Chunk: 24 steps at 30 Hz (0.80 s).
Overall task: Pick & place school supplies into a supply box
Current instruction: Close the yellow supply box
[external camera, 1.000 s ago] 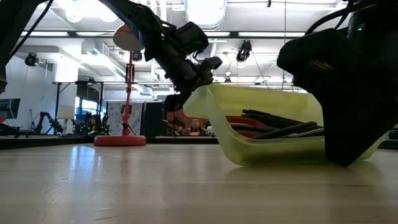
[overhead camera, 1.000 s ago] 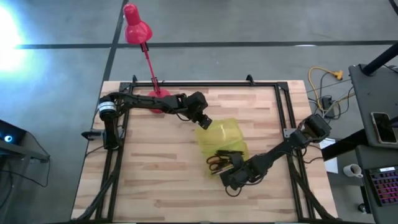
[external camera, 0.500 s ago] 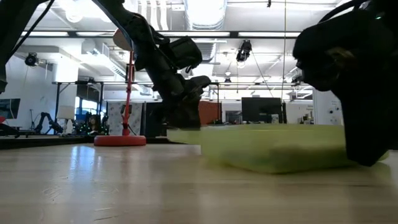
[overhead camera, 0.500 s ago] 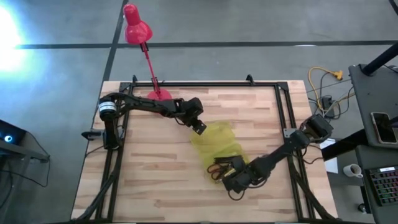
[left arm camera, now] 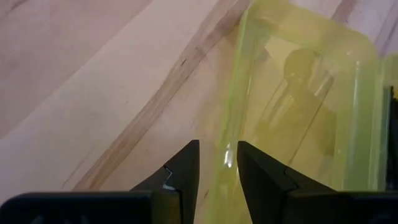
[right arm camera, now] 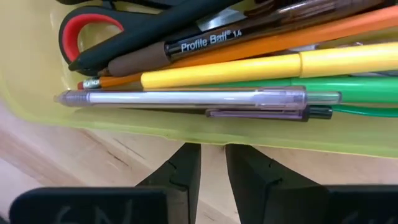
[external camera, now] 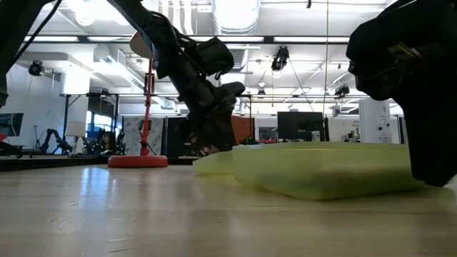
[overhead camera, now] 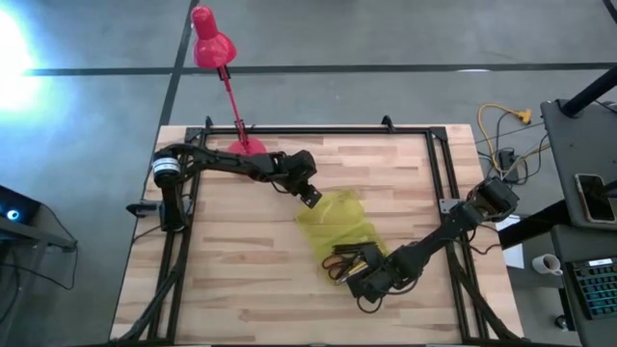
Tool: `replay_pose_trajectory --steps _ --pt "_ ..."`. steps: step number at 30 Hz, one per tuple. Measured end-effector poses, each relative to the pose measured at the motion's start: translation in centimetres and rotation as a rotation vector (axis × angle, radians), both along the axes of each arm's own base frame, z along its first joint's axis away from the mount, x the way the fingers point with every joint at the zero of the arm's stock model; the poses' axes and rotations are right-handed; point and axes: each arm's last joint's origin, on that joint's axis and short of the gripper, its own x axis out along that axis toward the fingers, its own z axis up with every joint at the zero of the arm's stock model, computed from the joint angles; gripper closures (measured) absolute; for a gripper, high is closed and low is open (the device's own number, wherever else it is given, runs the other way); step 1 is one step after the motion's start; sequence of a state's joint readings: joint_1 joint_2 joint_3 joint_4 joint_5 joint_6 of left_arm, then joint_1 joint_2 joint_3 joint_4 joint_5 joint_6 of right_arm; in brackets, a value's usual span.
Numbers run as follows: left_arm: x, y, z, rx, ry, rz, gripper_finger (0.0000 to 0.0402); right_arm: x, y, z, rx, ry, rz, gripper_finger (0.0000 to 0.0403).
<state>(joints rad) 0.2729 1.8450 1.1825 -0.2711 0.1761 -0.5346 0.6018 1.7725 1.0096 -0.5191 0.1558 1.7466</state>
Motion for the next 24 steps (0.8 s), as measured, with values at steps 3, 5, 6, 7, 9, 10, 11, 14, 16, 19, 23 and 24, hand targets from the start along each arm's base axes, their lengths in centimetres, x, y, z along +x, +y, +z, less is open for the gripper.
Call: replay_pose_trajectory --steps 3,5,6,7,9,10,11,14,16,19,23,24 --pt "-0.2 0.1 -0.3 0.039 0.023 0.031 0.0309 0.0 0.0 0.0 0.000 0.000 0.000 0.0335" --pt "-0.5 0.1 -0.7 0.058 0.042 0.048 0.0309 0.0 0.0 0.0 0.000 0.000 0.000 0.0335" --pt "-0.6 0.1 -0.9 0.064 0.051 0.053 0.0309 0.0 0.0 0.0 0.000 0.000 -0.001 0.0335" --pt "-0.7 0.2 -1.0 0.074 0.060 0.060 0.0309 0.0 0.0 0.0 0.000 0.000 0.000 0.0335" --pt "-0.8 0.2 -1.5 0.074 0.073 0.063 0.0309 0.0 0.0 0.0 0.000 0.000 0.000 0.0335" --pt "-0.9 0.1 -1.9 0.071 0.086 0.062 0.0309 0.0 0.0 0.0 0.000 0.000 0.000 0.0335" --pt "-0.9 0.1 -2.2 0.067 0.097 0.060 0.0309 0.0 0.0 0.0 0.000 0.000 0.000 0.0335" --pt "-1.0 -0.2 -3.0 0.041 0.110 0.039 0.0309 0.0 0.0 0.0 0.000 0.000 0.001 0.0335" --pt "-1.0 -0.6 -3.2 0.027 0.112 0.018 0.0309 0.0 0.0 0.0 -0.001 0.000 0.002 0.0335" --pt "-0.9 -1.0 -3.3 0.021 0.111 0.004 0.0309 0.0 0.0 0.0 -0.002 0.000 0.003 0.0335" --pt "-0.6 -1.5 -2.8 0.009 0.104 -0.018 0.0309 0.0 0.0 0.0 -0.005 0.001 0.003 0.0335" --pt "-0.4 -1.7 -2.7 0.000 0.097 -0.027 0.0309 0.0 0.0 0.0 -0.005 0.002 0.003 0.0335"
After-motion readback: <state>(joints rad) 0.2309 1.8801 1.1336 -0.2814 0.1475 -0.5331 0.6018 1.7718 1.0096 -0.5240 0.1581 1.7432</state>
